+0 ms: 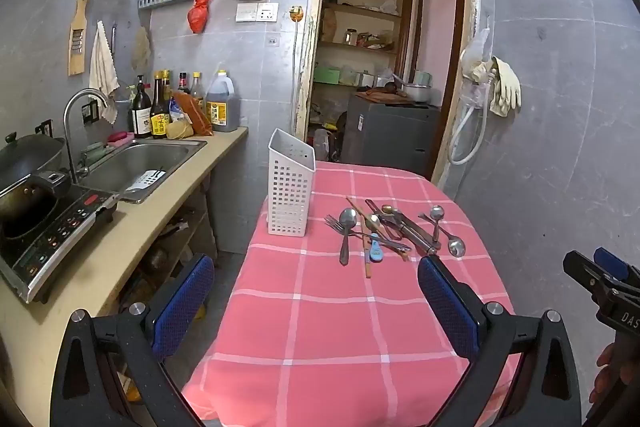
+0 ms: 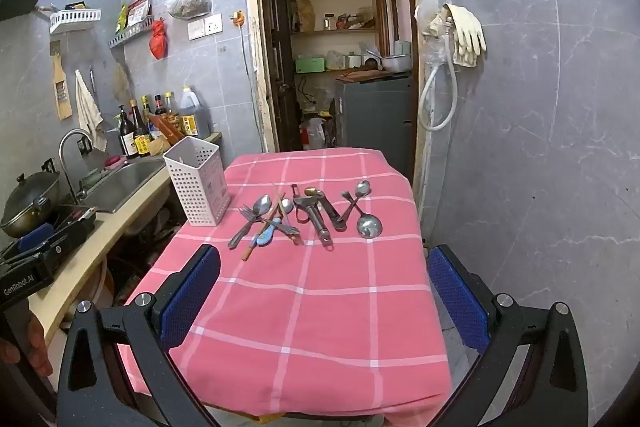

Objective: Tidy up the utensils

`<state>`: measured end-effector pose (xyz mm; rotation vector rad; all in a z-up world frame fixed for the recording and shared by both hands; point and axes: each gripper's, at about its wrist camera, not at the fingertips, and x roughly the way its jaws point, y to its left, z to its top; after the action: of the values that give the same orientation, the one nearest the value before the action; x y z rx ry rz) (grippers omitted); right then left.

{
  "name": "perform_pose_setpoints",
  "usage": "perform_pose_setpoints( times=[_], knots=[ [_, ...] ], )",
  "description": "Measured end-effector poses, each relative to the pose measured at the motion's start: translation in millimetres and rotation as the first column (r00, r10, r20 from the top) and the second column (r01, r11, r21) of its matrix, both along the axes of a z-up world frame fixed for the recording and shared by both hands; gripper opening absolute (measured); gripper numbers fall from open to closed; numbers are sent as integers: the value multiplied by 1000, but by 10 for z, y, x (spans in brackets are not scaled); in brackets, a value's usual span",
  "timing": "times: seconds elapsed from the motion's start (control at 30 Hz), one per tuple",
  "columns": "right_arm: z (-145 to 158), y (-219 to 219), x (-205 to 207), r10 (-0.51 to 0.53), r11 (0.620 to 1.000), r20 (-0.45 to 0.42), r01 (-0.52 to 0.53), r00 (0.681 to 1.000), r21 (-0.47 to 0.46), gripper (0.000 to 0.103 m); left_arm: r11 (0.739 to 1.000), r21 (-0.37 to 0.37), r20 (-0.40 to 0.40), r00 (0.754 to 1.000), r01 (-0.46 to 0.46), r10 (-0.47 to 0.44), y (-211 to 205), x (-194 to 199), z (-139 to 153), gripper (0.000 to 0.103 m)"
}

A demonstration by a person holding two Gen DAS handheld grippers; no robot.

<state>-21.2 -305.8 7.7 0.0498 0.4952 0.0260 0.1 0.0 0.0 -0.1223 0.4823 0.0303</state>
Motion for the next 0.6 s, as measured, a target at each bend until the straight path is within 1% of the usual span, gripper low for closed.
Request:
perform_pose_setpoints(
  times=[0.03, 0.6],
  knots=[
    [1, 1, 2, 0, 1000, 0, 0, 1000, 1, 102, 1000, -2, 9, 1000, 0, 0, 0, -4, 0, 103],
    [18, 23, 17, 2, 1000, 5, -2, 1000, -5, 102, 1000, -5, 9, 1000, 2, -2, 21, 2, 16, 103]
  ],
)
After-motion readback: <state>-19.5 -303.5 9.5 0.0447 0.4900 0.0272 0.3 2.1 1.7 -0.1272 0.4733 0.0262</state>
